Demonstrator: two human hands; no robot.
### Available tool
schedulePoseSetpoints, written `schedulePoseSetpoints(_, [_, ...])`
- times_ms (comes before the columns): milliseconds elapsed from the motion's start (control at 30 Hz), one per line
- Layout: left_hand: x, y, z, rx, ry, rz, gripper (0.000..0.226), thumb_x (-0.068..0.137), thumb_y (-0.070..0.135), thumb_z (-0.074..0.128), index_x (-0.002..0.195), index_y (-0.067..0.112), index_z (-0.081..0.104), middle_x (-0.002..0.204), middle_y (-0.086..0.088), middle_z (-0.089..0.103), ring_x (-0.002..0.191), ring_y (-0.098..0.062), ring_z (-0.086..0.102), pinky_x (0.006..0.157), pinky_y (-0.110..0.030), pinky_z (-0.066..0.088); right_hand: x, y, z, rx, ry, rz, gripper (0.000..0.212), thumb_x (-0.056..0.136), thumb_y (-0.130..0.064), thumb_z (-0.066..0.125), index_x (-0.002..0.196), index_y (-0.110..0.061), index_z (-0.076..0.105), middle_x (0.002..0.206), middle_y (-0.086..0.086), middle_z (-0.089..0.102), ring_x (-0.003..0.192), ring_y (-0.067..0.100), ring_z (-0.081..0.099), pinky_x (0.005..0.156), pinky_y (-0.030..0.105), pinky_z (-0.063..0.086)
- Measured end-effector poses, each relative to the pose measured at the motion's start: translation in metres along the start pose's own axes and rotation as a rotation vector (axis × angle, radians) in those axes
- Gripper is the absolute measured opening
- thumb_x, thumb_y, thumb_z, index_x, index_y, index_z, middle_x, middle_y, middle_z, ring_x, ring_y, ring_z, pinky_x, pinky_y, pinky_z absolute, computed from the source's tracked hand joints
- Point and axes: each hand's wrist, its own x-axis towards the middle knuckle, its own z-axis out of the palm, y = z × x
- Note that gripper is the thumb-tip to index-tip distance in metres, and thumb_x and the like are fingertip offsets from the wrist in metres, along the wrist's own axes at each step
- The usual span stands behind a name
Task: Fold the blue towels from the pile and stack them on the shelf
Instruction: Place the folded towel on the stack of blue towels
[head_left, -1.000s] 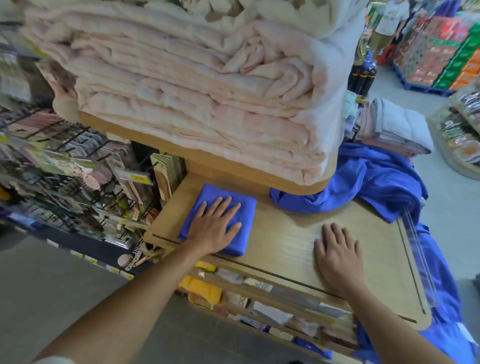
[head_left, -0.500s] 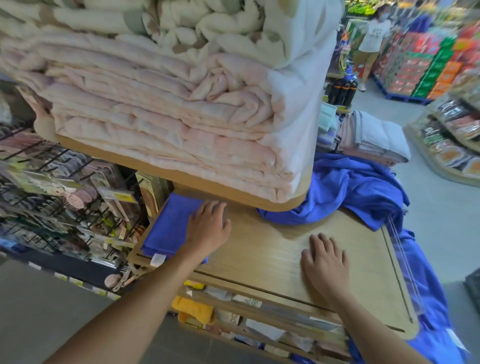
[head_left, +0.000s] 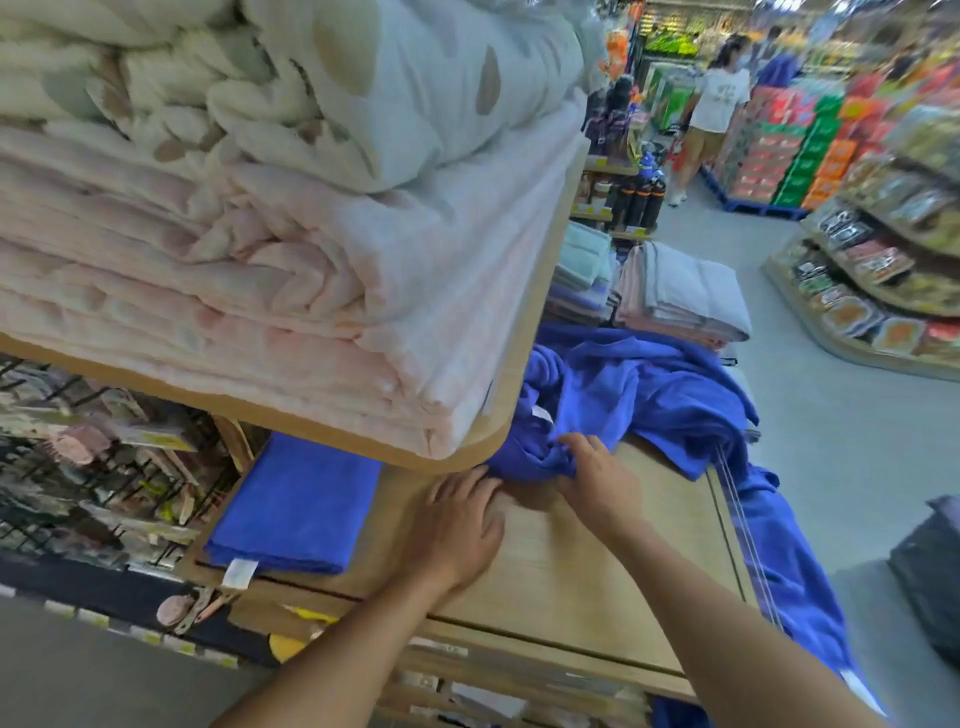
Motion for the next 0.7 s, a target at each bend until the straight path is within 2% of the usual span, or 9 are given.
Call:
schedulePoseSetpoints(67, [0.001, -0.001, -0.001, -0.177, -0.007, -0.082, 0.062, 0.082, 0.048, 0.054, 0.141, 0.026, 0.051, 0.149, 0.005, 0.047, 0.136, -0.018, 0.048, 0.113, -0.035, 0.036, -0.007, 0.000, 0.003, 0.103, 0.106, 0.067, 0.025, 0.087, -0.030, 0.065, 0.109, -0.028, 0.052, 0.108, -0.006, 0.061, 0.096, 0.027, 0.065, 0.065, 0.035, 0.041])
schedulePoseSetpoints(133, [-0.001, -0.004, -0.003, -0.377, -0.050, -0.176, 0.079, 0.081, 0.045, 0.056, 0.154, 0.025, 0.032, 0.158, 0.003, 0.035, 0.142, -0.019, 0.040, 0.116, -0.037, 0.037, -0.017, 0.000, -0.002, 0.155, 0.190, 0.033, 0.019, 0.090, -0.032, 0.066, 0.094, -0.027, 0.048, 0.092, -0.007, 0.056, 0.085, 0.026, 0.062, 0.061, 0.036, 0.039])
schedulePoseSetpoints(233, [0.000, -0.008, -0.010, -0.423, -0.055, -0.252, 0.095, 0.078, 0.044, 0.068, 0.157, 0.038, 0.016, 0.154, 0.011, 0.039, 0.127, -0.012, 0.049, 0.103, -0.036, 0.048, -0.040, -0.002, -0.022, 0.224, 0.314, -0.080, 0.018, 0.091, -0.028, 0.071, 0.090, -0.023, 0.054, 0.085, -0.007, 0.056, 0.075, 0.023, 0.061, 0.060, 0.039, 0.046])
schedulePoseSetpoints(300, [-0.002, -0.007, -0.014, -0.469, -0.050, -0.223, 0.085, 0.080, 0.041, 0.071, 0.153, 0.041, 0.028, 0.146, 0.021, 0.043, 0.123, -0.002, 0.049, 0.103, -0.025, 0.044, -0.064, -0.001, -0.038, 0.304, 0.383, -0.170, 0.014, 0.092, -0.027, 0.071, 0.090, -0.027, 0.057, 0.086, -0.011, 0.058, 0.075, 0.012, 0.062, 0.063, 0.029, 0.049])
schedulePoseSetpoints(367, [-0.007, -0.007, -0.018, -0.557, -0.005, -0.181, 0.053, 0.085, 0.027, 0.063, 0.136, 0.037, 0.053, 0.135, 0.021, 0.054, 0.122, -0.003, 0.056, 0.101, -0.019, 0.044, -0.097, 0.006, -0.049, 0.357, 0.412, -0.233, 0.011, 0.093, -0.029, 0.068, 0.097, -0.033, 0.058, 0.090, -0.017, 0.059, 0.081, 0.004, 0.063, 0.067, 0.017, 0.047])
schedulePoseSetpoints(467, [-0.017, -0.006, -0.019, -0.566, 0.039, -0.140, 0.044, 0.079, -0.004, 0.052, 0.103, 0.025, 0.074, 0.104, 0.012, 0.067, 0.099, -0.012, 0.067, 0.092, -0.022, 0.051, -0.151, 0.042, -0.044, 0.153, 0.246, -0.198, 0.022, 0.092, -0.025, 0.068, 0.110, -0.036, 0.061, 0.099, -0.021, 0.059, 0.084, 0.003, 0.063, 0.070, 0.022, 0.049])
schedulePoseSetpoints(567, [-0.023, 0.002, -0.023, -0.513, 0.039, -0.215, 0.038, 0.079, -0.004, 0.055, 0.089, 0.025, 0.078, 0.093, 0.014, 0.069, 0.094, -0.010, 0.064, 0.082, -0.010, 0.042, -0.184, 0.074, -0.032, -0.105, -0.096, 0.015, 0.044, 0.091, -0.017, 0.059, 0.131, -0.034, 0.060, 0.121, -0.016, 0.059, 0.107, 0.014, 0.064, 0.078, 0.026, 0.047])
schedulePoseSetpoints(633, [-0.025, 0.015, -0.024, -0.518, 0.007, -0.218, 0.031, 0.084, 0.002, 0.058, 0.089, 0.026, 0.078, 0.095, 0.011, 0.073, 0.094, -0.012, 0.064, 0.081, -0.017, 0.046, -0.189, 0.084, -0.028, -0.086, -0.138, 0.078, 0.051, 0.090, -0.015, 0.052, 0.138, -0.033, 0.057, 0.128, -0.015, 0.059, 0.109, 0.014, 0.062, 0.080, 0.024, 0.042])
schedulePoseSetpoints(700, [-0.026, 0.038, -0.024, -0.549, -0.118, -0.188, 0.027, 0.089, 0.012, 0.056, 0.098, 0.026, 0.078, 0.102, 0.010, 0.074, 0.097, -0.011, 0.065, 0.086, -0.026, 0.050, -0.187, 0.083, -0.024, 0.207, -0.117, 0.207, 0.046, 0.094, -0.020, 0.049, 0.137, -0.035, 0.055, 0.120, -0.013, 0.064, 0.101, 0.014, 0.065, 0.085, 0.030, 0.050])
